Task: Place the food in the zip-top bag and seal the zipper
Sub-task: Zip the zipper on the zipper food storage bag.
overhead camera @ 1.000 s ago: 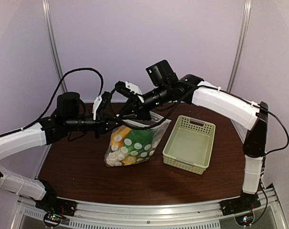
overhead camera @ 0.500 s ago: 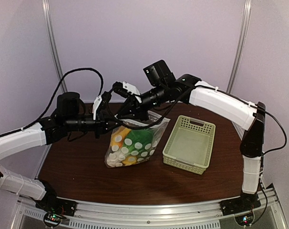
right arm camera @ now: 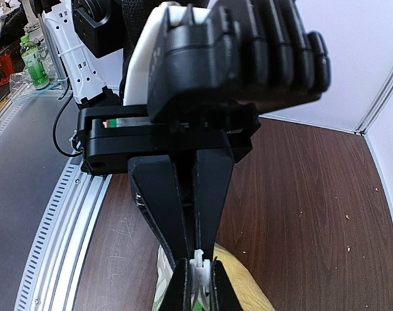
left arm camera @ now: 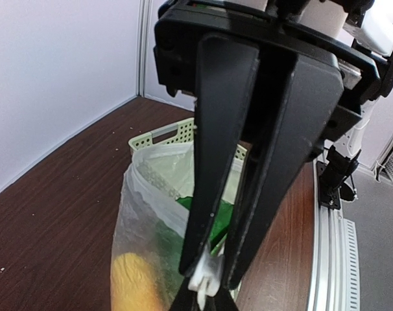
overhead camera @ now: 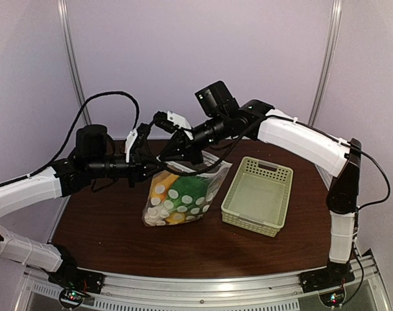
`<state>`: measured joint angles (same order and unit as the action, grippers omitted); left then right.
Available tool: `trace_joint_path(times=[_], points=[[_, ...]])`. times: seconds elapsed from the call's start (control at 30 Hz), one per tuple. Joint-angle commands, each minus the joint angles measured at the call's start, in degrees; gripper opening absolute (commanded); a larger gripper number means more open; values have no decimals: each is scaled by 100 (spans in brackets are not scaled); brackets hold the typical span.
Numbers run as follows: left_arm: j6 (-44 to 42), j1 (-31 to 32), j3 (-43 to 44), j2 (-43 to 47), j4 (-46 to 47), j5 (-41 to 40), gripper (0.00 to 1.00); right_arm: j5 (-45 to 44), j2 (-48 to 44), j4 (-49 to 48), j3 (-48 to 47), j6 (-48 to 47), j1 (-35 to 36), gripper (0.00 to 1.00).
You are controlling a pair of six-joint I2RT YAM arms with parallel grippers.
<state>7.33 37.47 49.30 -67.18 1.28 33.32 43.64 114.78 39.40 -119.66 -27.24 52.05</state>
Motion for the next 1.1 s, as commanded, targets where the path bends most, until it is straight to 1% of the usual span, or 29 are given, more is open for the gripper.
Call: trace_joint_path(times=[0.0, 0.07, 0.23, 0.43, 0.6, 0.77, 1.07], points=[[-80, 23, 186, 58, 393, 84, 2, -64, 62, 158, -119, -35, 41, 0], [-99, 23, 170, 75, 398, 86, 0, -79, 67, 178, -119, -47, 42, 0], [-124, 23, 34, 258, 471, -165, 0, -54, 87, 251, -119, 16, -35, 0], [-238, 23, -182, 546, 460, -551, 0, -53, 84, 476, -78, -24, -358, 0], [-236, 14, -272, 558, 446, -595, 0, -13, 77, 806, 44, -141, -661, 0], [-236, 14, -356, 558, 462, -662, 0, -20, -151, 914, 535, -277, -946, 0], [-259, -12, -401, 566, 342, -723, 0, -83, -859, 873, 1648, -440, -1555, 0]])
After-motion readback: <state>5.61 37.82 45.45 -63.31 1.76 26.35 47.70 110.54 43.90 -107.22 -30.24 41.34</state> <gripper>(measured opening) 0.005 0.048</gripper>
